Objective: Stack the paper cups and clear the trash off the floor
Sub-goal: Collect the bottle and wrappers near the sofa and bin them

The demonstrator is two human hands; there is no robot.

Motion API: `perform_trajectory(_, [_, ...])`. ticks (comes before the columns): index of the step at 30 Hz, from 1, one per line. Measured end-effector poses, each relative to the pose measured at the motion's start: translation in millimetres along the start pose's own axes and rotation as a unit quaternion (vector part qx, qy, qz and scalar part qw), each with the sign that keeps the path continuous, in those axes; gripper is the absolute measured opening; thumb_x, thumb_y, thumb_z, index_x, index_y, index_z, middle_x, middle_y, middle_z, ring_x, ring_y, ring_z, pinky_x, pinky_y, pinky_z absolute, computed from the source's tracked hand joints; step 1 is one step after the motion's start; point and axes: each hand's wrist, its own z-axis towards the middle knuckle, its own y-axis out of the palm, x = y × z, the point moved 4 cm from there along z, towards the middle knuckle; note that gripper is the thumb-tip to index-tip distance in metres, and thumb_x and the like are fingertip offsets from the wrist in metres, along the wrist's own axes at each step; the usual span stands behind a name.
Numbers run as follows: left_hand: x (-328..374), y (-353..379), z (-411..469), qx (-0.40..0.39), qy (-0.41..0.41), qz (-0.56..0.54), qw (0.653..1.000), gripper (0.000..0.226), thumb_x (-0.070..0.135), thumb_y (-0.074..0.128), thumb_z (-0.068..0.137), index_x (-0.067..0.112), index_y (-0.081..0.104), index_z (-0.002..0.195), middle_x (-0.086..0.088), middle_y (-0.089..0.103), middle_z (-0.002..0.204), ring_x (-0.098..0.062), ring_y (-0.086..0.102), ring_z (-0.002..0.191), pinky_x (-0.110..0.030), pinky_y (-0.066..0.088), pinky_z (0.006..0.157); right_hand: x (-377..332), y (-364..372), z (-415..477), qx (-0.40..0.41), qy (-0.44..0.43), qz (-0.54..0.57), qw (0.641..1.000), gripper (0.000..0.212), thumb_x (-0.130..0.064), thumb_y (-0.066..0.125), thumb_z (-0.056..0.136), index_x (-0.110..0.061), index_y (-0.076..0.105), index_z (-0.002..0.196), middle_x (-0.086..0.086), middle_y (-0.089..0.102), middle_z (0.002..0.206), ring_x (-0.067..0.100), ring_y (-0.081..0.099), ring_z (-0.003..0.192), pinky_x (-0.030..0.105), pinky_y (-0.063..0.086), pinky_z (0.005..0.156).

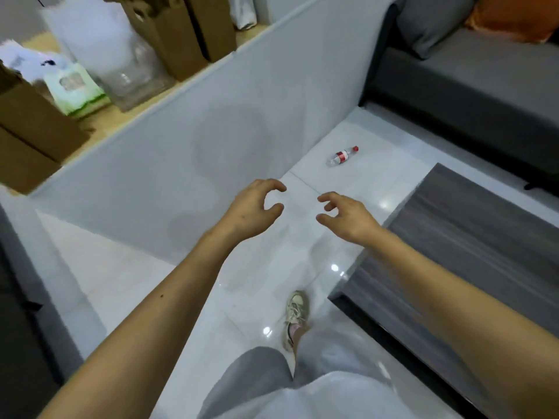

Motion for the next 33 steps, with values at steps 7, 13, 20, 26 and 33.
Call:
perform_trajectory(7, [31, -31, 156, -0.046, 0.054, 0.014, 0.997, 0.033, 0.019, 0.054, 0.089, 0.023, 0.051, 0.121, 0.001, 0.048, 0.133, -0.017, 0.047, 0.120, -0.020, 0.033, 0.090, -8, -69, 109, 0.030, 0.050, 0.022, 0.998, 0.042, -0.028, 0.054, 0.091, -0.022, 0.044, 0.131, 0.004, 0.053, 0.128, 0.021, 0.052, 0.108, 0.027, 0.040, 0.090])
perform_trajectory(13, [43, -42, 291, -0.098, 0.100, 0.030, 0.990, 0.033, 0.017, 0.055, 0.089, 0.020, 0.052, 0.122, -0.002, 0.048, 0.134, -0.019, 0.048, 0.119, -0.017, 0.032, 0.088, 5, -108, 203, 0.053, 0.114, 0.052, 0.991, 0.042, -0.029, 0.053, 0.091, -0.023, 0.043, 0.131, 0.004, 0.053, 0.128, 0.021, 0.052, 0.112, 0.027, 0.039, 0.092])
perform_trajectory(20, [71, -52, 445, -0.154, 0.163, 0.066, 0.972, 0.034, 0.018, 0.054, 0.088, 0.021, 0.052, 0.122, -0.001, 0.048, 0.134, -0.019, 0.048, 0.119, -0.019, 0.032, 0.090, 15, -172, 309, 0.119, 0.181, 0.097, 0.971, 0.043, -0.028, 0.053, 0.091, -0.023, 0.043, 0.132, 0.003, 0.053, 0.128, 0.021, 0.053, 0.110, 0.029, 0.041, 0.092])
perform_trajectory(26, [113, -33, 542, -0.204, 0.194, 0.077, 0.956, 0.033, 0.018, 0.054, 0.089, 0.022, 0.051, 0.122, 0.000, 0.048, 0.134, -0.019, 0.047, 0.121, -0.020, 0.032, 0.091, 50, -223, 360, 0.141, 0.241, 0.128, 0.952, 0.041, -0.028, 0.053, 0.091, -0.021, 0.043, 0.131, 0.004, 0.052, 0.129, 0.021, 0.052, 0.109, 0.027, 0.040, 0.091])
perform_trajectory(33, [167, 0, 648, -0.209, 0.188, 0.075, 0.957, 0.034, 0.018, 0.053, 0.090, 0.022, 0.050, 0.123, 0.001, 0.047, 0.135, -0.018, 0.047, 0.120, -0.017, 0.032, 0.089, 106, -298, 445, 0.145, 0.232, 0.122, 0.954, 0.040, -0.026, 0.054, 0.091, -0.020, 0.046, 0.130, 0.005, 0.054, 0.127, 0.019, 0.050, 0.099, 0.025, 0.039, 0.088])
